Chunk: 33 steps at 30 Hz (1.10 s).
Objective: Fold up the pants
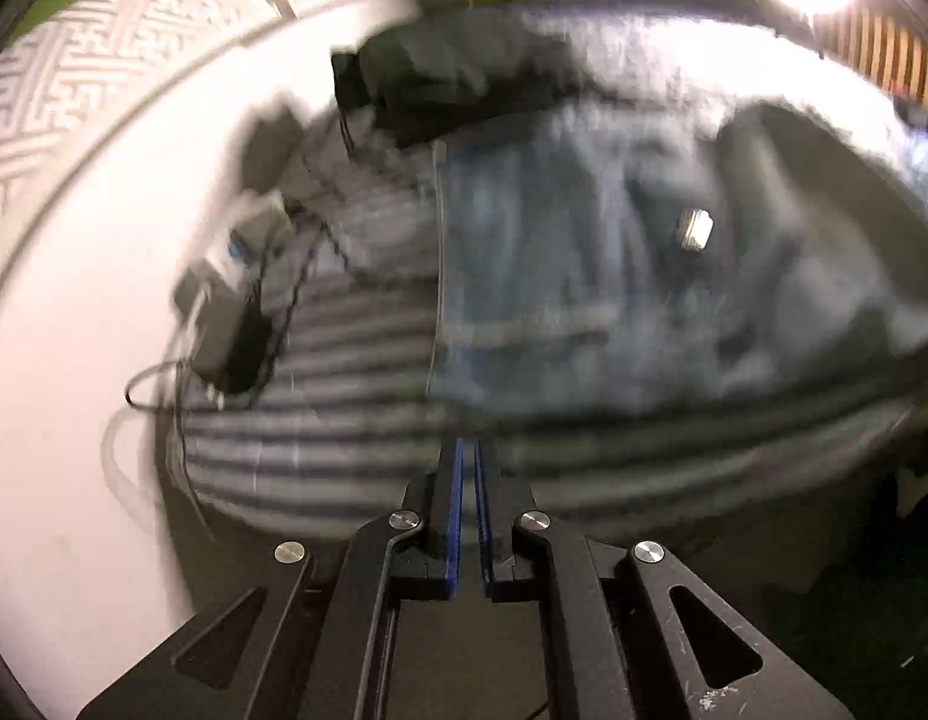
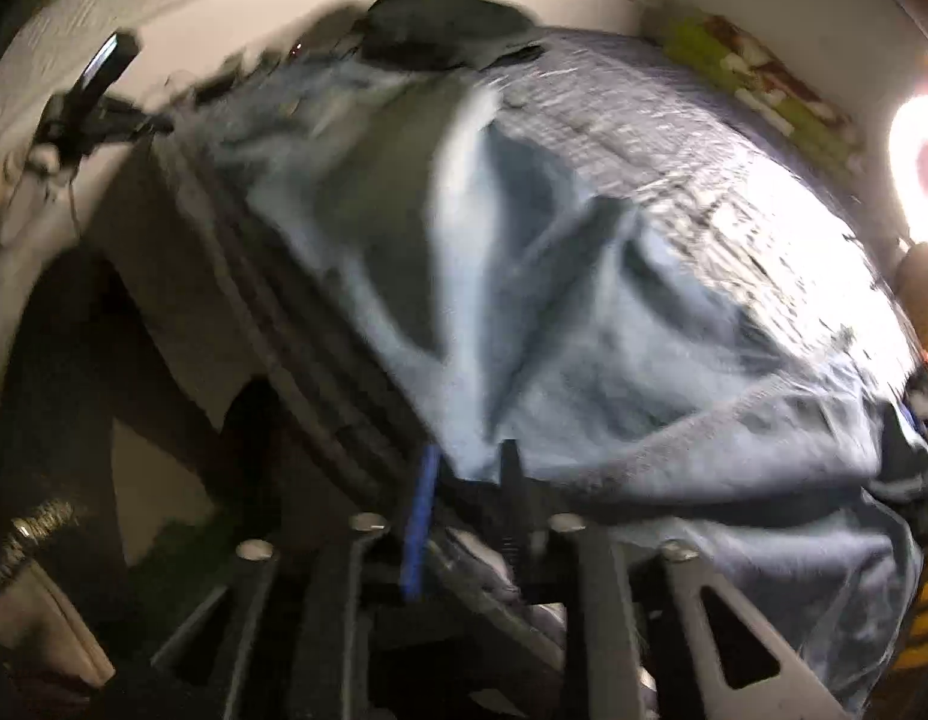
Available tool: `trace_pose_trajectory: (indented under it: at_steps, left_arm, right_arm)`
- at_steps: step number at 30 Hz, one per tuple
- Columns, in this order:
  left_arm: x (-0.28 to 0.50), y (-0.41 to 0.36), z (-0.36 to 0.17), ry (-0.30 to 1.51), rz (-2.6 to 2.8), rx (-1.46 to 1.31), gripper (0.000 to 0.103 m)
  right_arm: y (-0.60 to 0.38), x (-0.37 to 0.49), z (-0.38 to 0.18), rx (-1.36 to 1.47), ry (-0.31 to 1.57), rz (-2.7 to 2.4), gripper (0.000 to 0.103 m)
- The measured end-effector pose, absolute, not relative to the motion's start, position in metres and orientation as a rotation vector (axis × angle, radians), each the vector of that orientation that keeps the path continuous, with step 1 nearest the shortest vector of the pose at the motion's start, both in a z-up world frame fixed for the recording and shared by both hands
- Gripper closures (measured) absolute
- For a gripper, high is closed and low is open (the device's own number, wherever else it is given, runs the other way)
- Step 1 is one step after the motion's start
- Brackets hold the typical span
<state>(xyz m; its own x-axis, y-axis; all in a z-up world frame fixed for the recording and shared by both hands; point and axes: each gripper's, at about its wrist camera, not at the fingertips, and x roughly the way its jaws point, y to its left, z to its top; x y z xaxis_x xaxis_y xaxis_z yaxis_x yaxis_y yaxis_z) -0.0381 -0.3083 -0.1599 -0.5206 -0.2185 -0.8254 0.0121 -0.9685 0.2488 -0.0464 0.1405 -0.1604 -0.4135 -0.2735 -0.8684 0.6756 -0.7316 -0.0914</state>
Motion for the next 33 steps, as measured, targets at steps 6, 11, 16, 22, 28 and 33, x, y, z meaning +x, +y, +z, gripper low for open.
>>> trace_pose_trajectory:
  at_steps: [6,11,16,22,28,33]
  left_arm:
    - [-0.072,-0.238,-0.114,-0.389,-2.820,1.362,0.098]
    - [-0.108,-0.162,-0.111,-0.466,-2.964,1.367,0.095]
    - [-0.137,-0.081,-0.126,-0.432,-3.085,1.440,0.095]
    - [-0.153,0.009,-0.138,-0.389,-3.209,1.529,0.095]
    - [-0.161,0.075,-0.157,-0.439,-3.259,1.640,0.092]
    - [-0.152,0.097,-0.183,-0.504,-3.234,1.736,0.092]
  right_arm:
    - [0.206,-0.063,-0.137,1.256,0.347,-2.384,0.069]
    - [0.297,-0.078,-0.135,1.371,0.104,-2.591,0.061]
    - [0.391,-0.103,-0.132,1.460,-0.162,-2.721,0.061]
    - [0.437,-0.160,-0.117,1.437,-0.373,-2.753,0.053]
    - [0.407,-0.239,-0.117,1.482,-0.376,-2.656,0.049]
    - [0.375,-0.318,-0.140,1.608,-0.351,-2.588,0.044]
